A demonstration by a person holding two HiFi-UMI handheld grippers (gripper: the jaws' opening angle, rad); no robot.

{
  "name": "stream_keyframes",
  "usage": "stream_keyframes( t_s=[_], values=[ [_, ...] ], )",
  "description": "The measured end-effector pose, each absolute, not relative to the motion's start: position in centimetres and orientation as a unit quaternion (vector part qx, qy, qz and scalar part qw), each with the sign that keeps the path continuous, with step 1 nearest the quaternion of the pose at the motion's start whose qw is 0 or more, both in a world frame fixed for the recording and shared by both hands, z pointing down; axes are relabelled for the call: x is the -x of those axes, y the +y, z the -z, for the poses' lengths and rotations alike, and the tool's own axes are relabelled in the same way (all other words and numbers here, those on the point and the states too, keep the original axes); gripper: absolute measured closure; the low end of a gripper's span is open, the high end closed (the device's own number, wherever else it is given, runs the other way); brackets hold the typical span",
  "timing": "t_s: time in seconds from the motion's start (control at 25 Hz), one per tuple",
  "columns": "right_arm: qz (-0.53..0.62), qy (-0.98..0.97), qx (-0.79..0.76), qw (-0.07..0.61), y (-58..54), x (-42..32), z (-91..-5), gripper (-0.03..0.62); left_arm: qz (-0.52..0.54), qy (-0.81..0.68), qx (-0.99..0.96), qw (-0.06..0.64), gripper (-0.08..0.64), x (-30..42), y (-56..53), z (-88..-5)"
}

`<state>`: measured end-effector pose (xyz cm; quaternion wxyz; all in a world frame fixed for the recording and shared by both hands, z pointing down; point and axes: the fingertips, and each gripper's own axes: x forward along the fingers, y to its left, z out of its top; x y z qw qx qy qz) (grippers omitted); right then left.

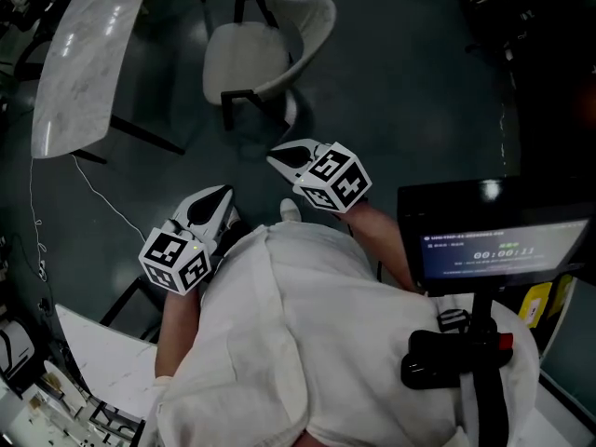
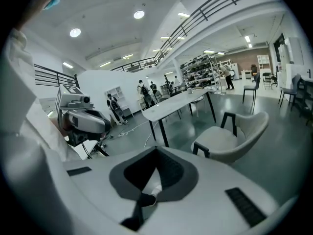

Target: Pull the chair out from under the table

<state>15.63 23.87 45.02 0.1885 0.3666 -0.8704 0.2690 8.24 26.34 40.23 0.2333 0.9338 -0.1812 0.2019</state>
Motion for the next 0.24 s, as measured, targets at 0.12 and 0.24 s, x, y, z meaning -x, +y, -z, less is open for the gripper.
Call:
stream_keyframes(
  t_s=[0.12, 0.24],
  values=[
    [-0.271, -0.87, -0.366, 0.189, 24.2, -16.3, -45.2, 0.586, -0.205, -0.179, -0.933, 0.234, 0.552, -8.9, 26.6, -40.4],
    [-0.274, -0.868, -0.367, 0.191, 24.4, -16.9, -45.6, 0.586, -0.206, -0.179, -0.933, 0.234, 0.552, -9.4, 26.6, -40.5]
  ],
)
